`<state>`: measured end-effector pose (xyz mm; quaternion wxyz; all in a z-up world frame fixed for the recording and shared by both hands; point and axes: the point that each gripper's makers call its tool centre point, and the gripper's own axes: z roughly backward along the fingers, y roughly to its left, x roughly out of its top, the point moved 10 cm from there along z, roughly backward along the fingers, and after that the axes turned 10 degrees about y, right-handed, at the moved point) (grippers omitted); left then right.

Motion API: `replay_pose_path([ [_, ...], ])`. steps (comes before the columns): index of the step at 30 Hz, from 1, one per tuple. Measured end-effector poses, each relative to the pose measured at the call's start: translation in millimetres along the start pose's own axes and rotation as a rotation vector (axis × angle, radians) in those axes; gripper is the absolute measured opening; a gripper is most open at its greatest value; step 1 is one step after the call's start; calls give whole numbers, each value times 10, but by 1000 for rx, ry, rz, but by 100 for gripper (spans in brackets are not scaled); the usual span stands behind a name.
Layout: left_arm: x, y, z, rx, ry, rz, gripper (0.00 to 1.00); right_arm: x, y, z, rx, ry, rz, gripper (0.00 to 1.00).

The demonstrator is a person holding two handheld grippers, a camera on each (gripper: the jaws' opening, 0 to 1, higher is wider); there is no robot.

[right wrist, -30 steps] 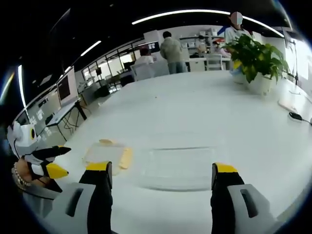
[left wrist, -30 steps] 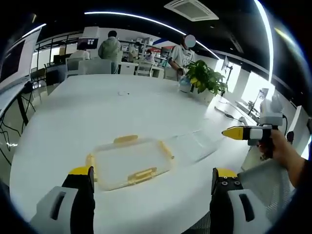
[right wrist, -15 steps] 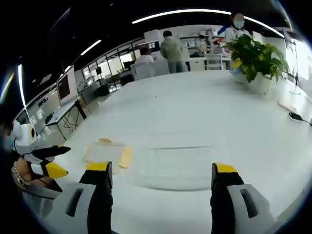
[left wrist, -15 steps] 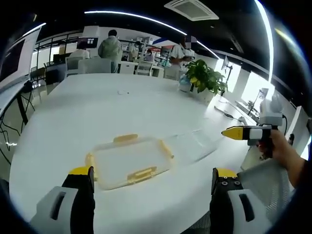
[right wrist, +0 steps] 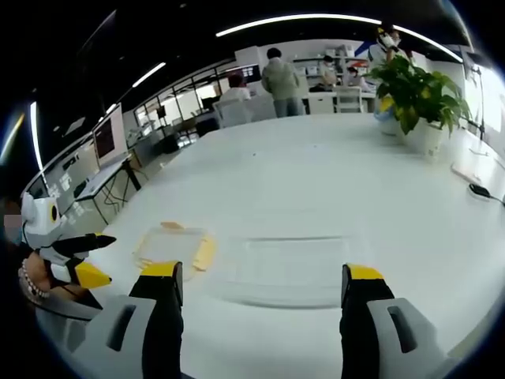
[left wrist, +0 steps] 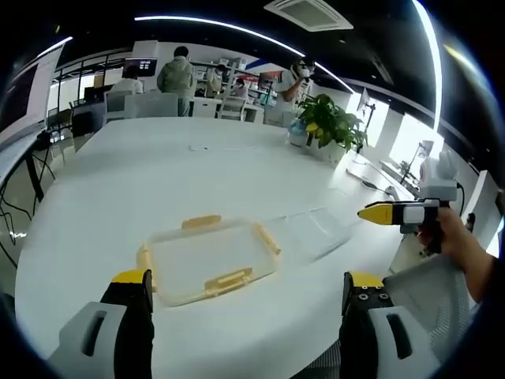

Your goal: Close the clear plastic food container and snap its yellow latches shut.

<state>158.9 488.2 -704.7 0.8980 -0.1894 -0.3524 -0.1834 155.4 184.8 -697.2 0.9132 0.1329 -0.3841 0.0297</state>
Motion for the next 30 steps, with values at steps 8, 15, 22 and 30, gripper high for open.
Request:
replay_pose_path([
  [8,-6,-10,-11,-5,13,-8,98,2,8,-4,5,5,9,79],
  [15,5,-2,-18,-6,15,-10,98,2,16,-11,7,10,22,79],
  [22,31,36,-5,-28,9,20,98,3,37,-13,23,11,35,78],
  [30,129,185,72,-5,-6,-10,99,8,60,-20,40,17,55,78],
])
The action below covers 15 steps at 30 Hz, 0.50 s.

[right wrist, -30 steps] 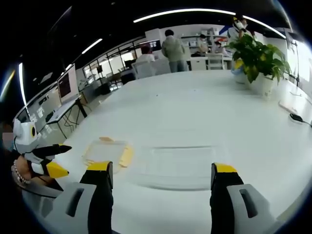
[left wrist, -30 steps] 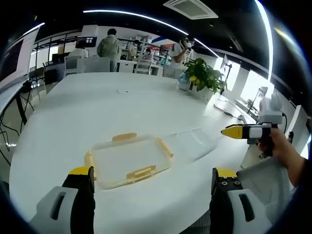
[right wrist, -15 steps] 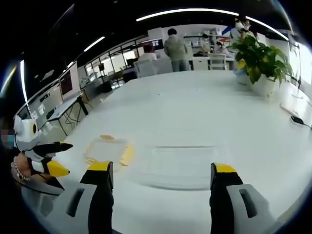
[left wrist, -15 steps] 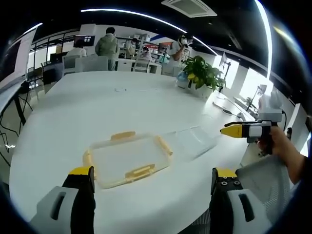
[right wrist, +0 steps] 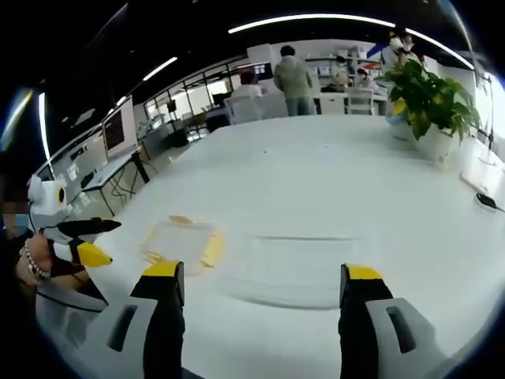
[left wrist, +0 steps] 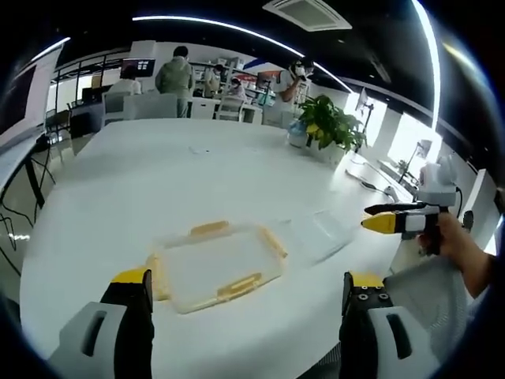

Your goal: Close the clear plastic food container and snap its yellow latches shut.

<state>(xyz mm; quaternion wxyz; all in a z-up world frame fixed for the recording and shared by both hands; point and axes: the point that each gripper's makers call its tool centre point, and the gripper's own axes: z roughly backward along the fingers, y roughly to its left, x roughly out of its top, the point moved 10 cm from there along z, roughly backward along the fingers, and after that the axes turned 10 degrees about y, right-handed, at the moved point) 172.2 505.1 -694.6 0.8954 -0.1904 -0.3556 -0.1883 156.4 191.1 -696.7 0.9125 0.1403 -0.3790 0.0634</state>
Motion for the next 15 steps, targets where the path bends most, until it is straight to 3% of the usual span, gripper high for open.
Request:
replay_pose_path([
  [5,48,128,31,19,-8,-15,99,44,68,-36,37,10,46,79],
  [15,131,251,47,45,4,-94,99,264,107,-166,35,29,168,80],
])
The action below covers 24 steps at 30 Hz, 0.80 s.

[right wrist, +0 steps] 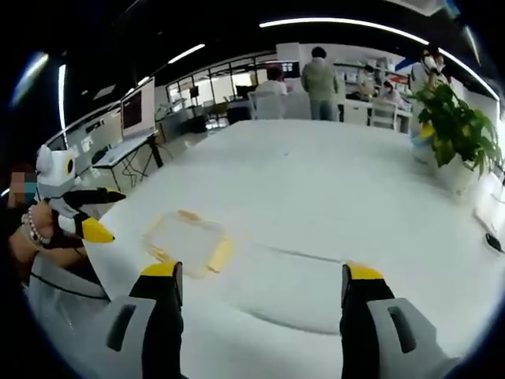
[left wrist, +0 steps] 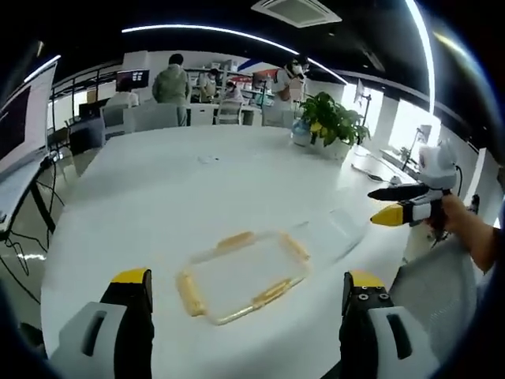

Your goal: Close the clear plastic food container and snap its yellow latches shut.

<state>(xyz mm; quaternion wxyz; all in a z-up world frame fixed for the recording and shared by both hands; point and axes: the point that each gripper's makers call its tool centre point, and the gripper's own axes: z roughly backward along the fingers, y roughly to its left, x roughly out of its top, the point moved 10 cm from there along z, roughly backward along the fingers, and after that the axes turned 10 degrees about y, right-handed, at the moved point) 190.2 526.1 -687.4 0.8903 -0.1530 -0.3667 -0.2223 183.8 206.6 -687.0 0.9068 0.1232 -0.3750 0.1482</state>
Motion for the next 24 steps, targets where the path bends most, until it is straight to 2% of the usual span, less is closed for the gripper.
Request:
replay_pose_path([
  [2,21,22,-2,-7,-3,-15,99,41,-3,-37,-1,8,16,80],
  [4,57,46,-11,-38,-18,-66,99,87,7,-68,9,8,30,80],
  [8,103,119,-17,-67,-11,-138,99,162,20,-115,17,2,55,80],
  [11,143,171,-18,-81,-12,-154,99,217,23,-154,25,1,61,80],
  [16,197,288,-53,-75,18,-265,99,266,31,-204,36,6,93,80],
  [18,216,324,-74,-83,31,-312,99,280,34,-228,45,8,115,81],
  [21,230,339,-102,-133,58,-370,99,297,38,-263,62,26,181,83],
  [24,242,372,-138,-151,86,-425,99,326,58,-300,94,26,259,84],
])
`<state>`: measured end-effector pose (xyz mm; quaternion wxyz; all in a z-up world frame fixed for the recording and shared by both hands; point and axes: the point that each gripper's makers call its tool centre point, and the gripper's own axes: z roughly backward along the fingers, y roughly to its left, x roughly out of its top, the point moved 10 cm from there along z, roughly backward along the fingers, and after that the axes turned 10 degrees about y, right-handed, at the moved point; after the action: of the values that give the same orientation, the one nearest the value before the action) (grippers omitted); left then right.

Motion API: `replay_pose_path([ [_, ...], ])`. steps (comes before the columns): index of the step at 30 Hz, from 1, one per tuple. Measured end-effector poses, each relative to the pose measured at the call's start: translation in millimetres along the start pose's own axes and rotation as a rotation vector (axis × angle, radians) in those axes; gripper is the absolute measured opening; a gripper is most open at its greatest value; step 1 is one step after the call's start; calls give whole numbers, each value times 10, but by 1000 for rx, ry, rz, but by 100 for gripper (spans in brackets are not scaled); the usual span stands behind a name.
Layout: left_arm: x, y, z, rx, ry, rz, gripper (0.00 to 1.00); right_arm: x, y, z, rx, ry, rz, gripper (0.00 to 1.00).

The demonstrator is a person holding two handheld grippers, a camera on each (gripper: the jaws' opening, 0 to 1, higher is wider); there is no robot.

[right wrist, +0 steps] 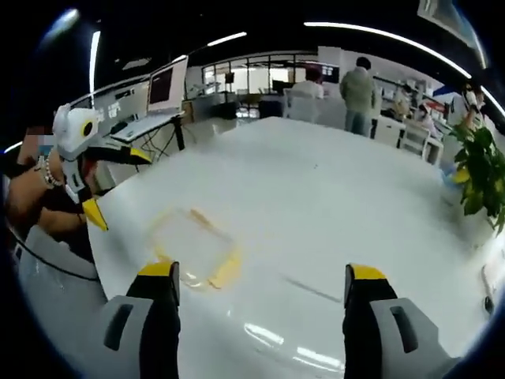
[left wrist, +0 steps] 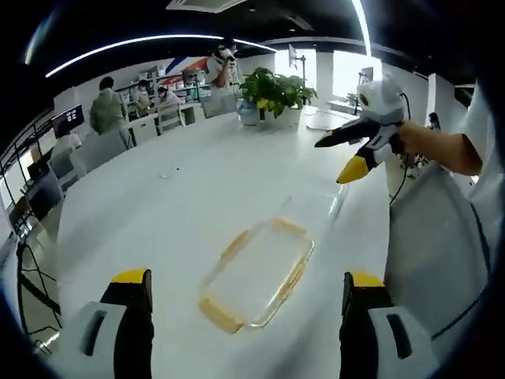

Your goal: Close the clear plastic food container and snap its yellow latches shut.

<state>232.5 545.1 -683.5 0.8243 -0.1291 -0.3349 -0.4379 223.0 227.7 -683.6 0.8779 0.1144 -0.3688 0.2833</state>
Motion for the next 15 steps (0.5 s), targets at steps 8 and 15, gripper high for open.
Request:
replay_pose_path([
  [8,9,154,-77,-75,70,-131,99,88,15,-100,107,20,218,82],
  [15,-22,254,-122,-129,141,-228,99,215,-1,-186,172,30,312,81],
])
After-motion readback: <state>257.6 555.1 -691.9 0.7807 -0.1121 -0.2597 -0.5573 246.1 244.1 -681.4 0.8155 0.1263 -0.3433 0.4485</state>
